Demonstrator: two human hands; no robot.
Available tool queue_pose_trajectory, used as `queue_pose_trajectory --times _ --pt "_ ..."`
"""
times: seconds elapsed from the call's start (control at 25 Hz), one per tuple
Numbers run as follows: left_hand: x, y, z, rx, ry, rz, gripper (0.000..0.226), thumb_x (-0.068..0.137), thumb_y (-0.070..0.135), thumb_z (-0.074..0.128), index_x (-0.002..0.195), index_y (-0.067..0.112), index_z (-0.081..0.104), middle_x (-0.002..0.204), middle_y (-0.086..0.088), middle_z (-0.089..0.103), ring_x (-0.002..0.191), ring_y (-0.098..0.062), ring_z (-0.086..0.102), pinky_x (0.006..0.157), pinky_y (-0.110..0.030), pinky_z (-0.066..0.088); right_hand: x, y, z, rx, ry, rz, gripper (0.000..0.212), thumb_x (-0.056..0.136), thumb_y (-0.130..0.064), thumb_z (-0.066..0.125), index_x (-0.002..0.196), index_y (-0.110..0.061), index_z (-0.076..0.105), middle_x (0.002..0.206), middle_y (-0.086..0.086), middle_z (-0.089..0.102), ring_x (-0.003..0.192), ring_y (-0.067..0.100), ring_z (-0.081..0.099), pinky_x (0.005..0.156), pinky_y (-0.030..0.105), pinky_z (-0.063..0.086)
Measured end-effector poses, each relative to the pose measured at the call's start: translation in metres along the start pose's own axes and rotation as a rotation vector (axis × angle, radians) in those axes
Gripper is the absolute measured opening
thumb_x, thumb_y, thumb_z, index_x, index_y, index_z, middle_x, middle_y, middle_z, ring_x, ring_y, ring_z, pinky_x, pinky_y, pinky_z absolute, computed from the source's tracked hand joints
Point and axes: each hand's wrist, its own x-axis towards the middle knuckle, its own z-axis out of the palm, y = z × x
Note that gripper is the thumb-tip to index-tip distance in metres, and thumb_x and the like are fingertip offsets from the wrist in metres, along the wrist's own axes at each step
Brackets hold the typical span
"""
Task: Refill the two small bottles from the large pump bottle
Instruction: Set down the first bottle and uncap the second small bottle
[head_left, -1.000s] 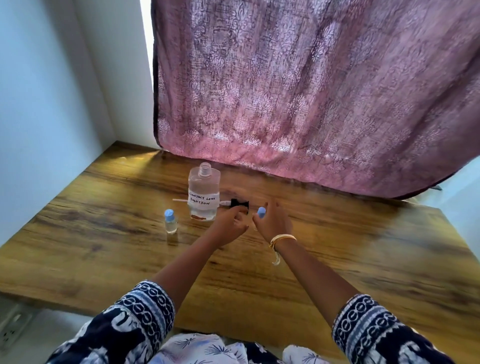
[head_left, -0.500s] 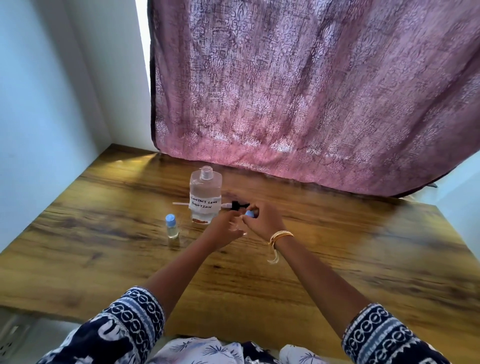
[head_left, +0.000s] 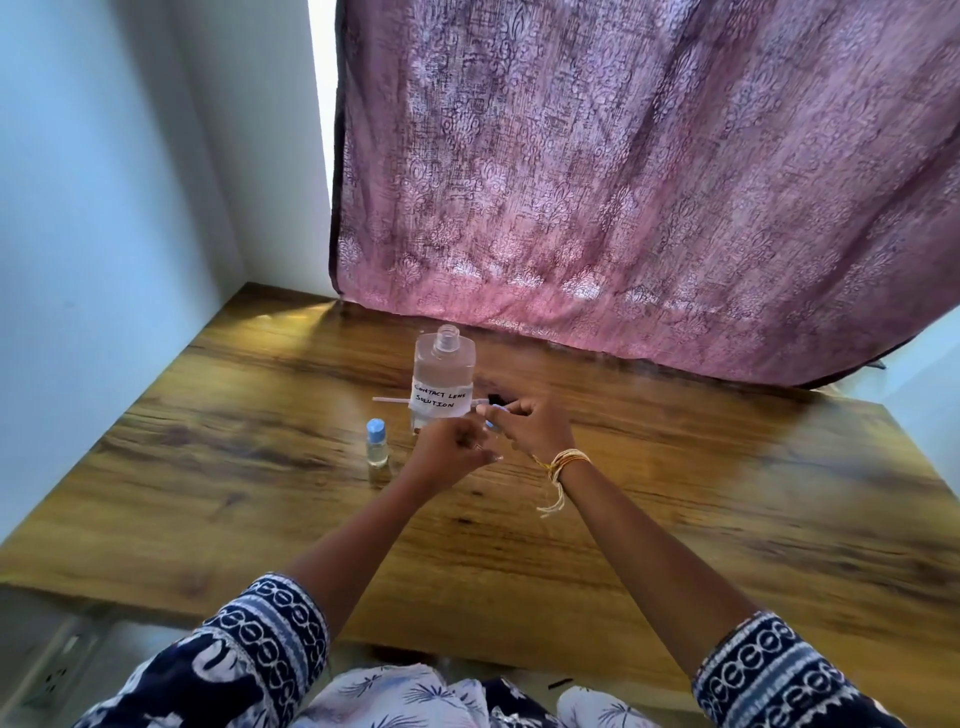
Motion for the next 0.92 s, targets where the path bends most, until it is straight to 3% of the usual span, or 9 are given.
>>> queue_pose_trajectory --times 0.16,0.24,0.4,0.52,0.56,0.6,0.68,0.8,0.92 --pt "-0.004 -0.009 -0.009 0.038 -0.08 -0.05 0.03 0.07 0.032 0.082 0.086 0.008 0.073 0.068 -0.003 0.063 0.06 -0.009 0.052 0.057 -0.019 0.039 -0.006 -0.003 0.012 -0.059 0.037 -0.023 0.042 0.08 -0.043 0.074 0.058 -0.007 0.071 0.042 0.0 0.048 0.036 0.007 0.038 0.042 0.014 0.028" --pt "-0.004 -0.014 -0.016 0.027 -0.14 -0.068 0.038 0.072 0.035 0.08 0.087 0.002 0.072 0.068 -0.005 0.062 0.062 -0.012 0.052 0.058 -0.023 0.04 -0.006 -0.004 0.017 -0.078 0.028 -0.05 0.043 0.084 -0.041 0.072 0.051 -0.013 0.067 0.038 -0.004 0.042 0.032 0.008 0.036 0.039 0.013 0.027" --pt "-0.005 -0.017 -0.029 -0.066 -0.174 -0.071 0.033 0.075 0.028 0.08 0.09 -0.001 0.073 0.069 -0.011 0.066 0.064 -0.013 0.054 0.063 -0.029 0.043 -0.007 -0.007 0.024 -0.051 0.019 -0.071 0.044 0.087 -0.04 0.069 0.066 -0.001 0.073 0.04 -0.001 0.053 0.033 0.005 0.04 0.04 0.012 0.032" --pt "-0.008 -0.017 -0.038 -0.139 -0.211 -0.082 0.026 0.078 0.016 0.077 0.096 -0.002 0.072 0.085 -0.019 0.073 0.071 -0.015 0.063 0.071 -0.03 0.051 -0.008 -0.009 0.03 -0.042 0.019 -0.072 0.04 0.087 -0.037 0.07 0.068 -0.003 0.075 0.034 -0.012 0.05 0.034 0.004 0.046 0.041 0.011 0.034" --pt "-0.007 -0.017 -0.04 -0.148 -0.227 -0.082 0.025 0.079 0.014 0.076 0.096 -0.004 0.071 0.087 -0.021 0.073 0.072 -0.016 0.064 0.072 -0.031 0.052 -0.007 -0.008 0.032 -0.014 0.004 -0.068 0.035 0.086 -0.037 0.071 0.071 -0.007 0.077 0.039 -0.014 0.057 0.04 0.005 0.055 0.047 0.014 0.046" --pt "-0.007 -0.019 -0.041 -0.159 -0.242 -0.082 0.024 0.08 0.013 0.075 0.095 -0.005 0.071 0.088 -0.023 0.072 0.074 -0.018 0.064 0.073 -0.032 0.052 -0.007 -0.006 0.033 0.022 -0.016 -0.054 0.029 0.085 -0.038 0.071 0.075 -0.012 0.079 0.051 -0.011 0.067 0.051 0.012 0.066 0.059 0.029 0.058" --pt "-0.008 -0.02 -0.042 -0.151 -0.238 -0.073 0.022 0.08 0.013 0.074 0.096 -0.002 0.071 0.087 -0.021 0.073 0.074 -0.018 0.065 0.074 -0.033 0.054 -0.004 -0.003 0.034 0.07 -0.064 -0.036 0.021 0.086 -0.036 0.071 0.087 -0.016 0.079 0.072 0.003 0.076 0.069 0.03 0.072 0.074 0.051 0.06" --pt "-0.009 -0.021 -0.038 -0.136 -0.186 -0.095 0.02 0.076 0.015 0.079 0.093 0.007 0.073 0.085 -0.013 0.075 0.076 -0.02 0.07 0.077 -0.035 0.057 -0.003 -0.007 0.03 0.149 -0.161 0.056 0.019 0.086 -0.037 0.069 0.083 -0.021 0.077 0.09 0.022 0.074 0.088 0.04 0.07 0.086 0.058 0.056" --pt "-0.008 -0.016 -0.034 -0.159 -0.154 -0.123 0.022 0.072 0.016 0.082 0.09 0.008 0.073 0.083 -0.009 0.075 0.073 -0.014 0.069 0.074 -0.03 0.056 -0.001 -0.013 0.024 0.243 -0.178 0.164 0.019 0.085 -0.036 0.072 0.078 -0.018 0.071 0.092 0.02 0.072 0.087 0.031 0.069 0.092 0.054 0.055"
